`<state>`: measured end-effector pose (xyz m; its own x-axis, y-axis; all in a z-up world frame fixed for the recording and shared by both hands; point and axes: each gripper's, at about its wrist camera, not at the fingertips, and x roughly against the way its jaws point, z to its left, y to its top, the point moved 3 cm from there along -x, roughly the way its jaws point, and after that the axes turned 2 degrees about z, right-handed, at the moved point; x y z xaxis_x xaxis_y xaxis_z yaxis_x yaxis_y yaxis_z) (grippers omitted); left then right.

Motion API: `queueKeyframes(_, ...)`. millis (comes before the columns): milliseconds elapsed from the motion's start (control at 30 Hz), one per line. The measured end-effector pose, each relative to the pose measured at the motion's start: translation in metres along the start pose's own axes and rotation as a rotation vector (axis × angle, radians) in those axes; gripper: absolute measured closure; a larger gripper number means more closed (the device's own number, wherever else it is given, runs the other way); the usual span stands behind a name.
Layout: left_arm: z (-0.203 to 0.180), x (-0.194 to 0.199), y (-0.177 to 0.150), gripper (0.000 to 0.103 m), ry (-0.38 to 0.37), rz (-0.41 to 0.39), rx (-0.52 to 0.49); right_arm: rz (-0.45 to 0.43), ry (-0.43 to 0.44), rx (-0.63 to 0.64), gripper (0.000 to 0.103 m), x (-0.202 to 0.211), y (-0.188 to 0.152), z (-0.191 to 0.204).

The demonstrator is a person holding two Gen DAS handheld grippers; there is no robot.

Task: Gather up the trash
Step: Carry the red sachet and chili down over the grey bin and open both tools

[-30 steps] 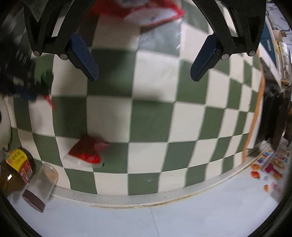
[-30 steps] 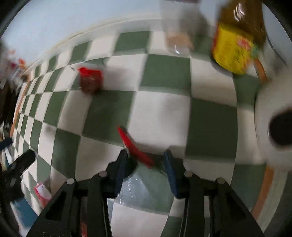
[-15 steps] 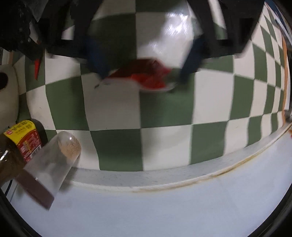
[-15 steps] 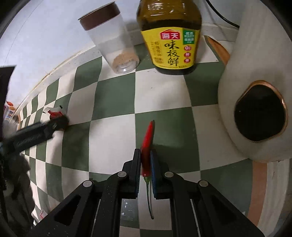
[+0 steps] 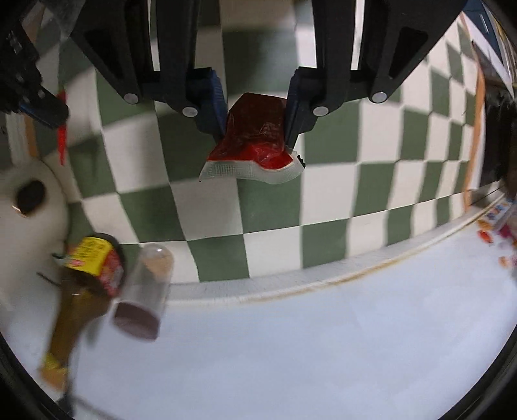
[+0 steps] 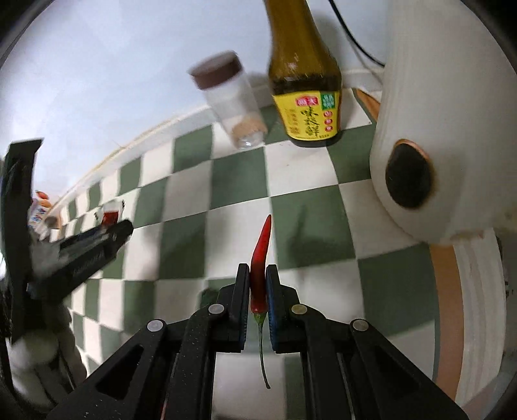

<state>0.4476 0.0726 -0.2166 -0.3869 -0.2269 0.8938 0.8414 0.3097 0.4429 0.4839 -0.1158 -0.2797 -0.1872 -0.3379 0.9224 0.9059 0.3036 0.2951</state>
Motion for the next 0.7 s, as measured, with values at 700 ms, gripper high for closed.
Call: queueKeyframes(700, 0.098, 0.198, -0.307, 0.075, -0.158, 0.130, 0.075, -0.150, 0.103, -0.063, 0.093, 0.187, -0.318, 0.120)
